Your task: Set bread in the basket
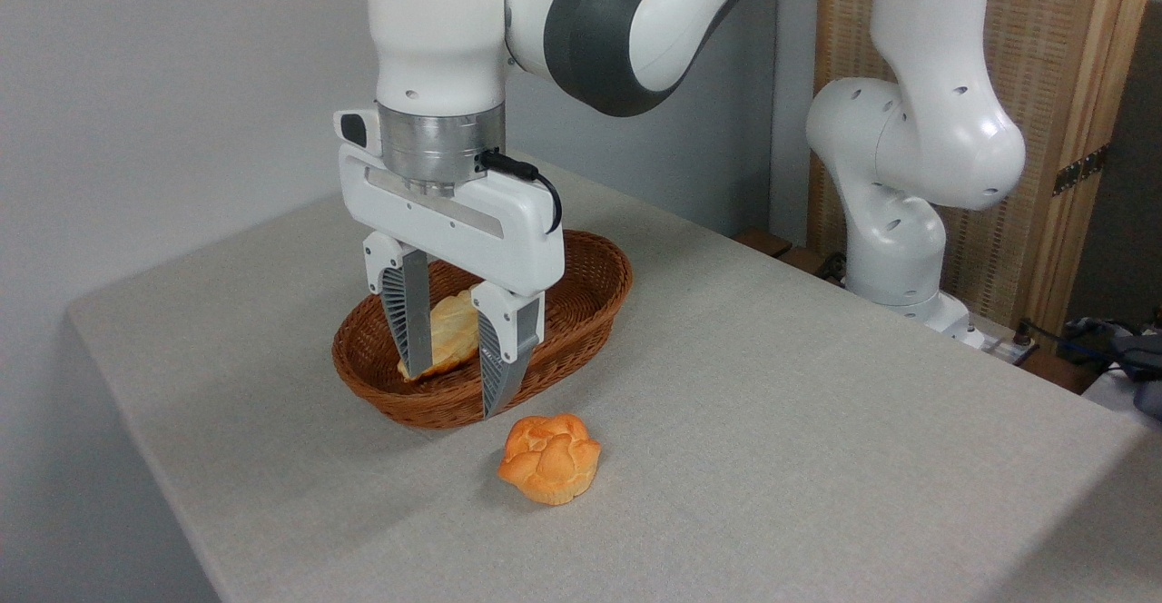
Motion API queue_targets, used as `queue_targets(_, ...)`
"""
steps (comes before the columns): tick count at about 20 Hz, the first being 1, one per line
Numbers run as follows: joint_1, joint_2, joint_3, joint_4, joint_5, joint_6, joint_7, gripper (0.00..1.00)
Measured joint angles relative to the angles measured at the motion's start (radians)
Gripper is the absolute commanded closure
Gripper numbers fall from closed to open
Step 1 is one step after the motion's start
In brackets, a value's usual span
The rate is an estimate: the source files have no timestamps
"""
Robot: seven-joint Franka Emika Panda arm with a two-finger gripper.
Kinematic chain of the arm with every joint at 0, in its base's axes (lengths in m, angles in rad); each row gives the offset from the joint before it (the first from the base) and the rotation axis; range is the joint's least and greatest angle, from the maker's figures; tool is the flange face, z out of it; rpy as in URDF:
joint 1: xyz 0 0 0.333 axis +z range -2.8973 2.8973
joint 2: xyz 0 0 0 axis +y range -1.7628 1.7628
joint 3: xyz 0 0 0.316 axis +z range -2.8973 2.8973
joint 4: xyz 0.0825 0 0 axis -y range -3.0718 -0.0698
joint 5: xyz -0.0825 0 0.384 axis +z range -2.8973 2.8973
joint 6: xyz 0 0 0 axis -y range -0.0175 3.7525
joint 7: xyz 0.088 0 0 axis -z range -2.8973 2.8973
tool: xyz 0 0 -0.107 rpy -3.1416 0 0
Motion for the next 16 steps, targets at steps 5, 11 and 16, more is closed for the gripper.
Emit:
queue_targets(5,0.003,0.000,0.002,-0.011,0.000,0.000,0.000,0.00)
queue_targets(11,0.012,0.001,0.017,-0.058,0.000,0.000,-0.001,0.00)
queue_targets(16,0.015,0.010,0.028,-0.091,0.000,0.000,-0.001,0.00)
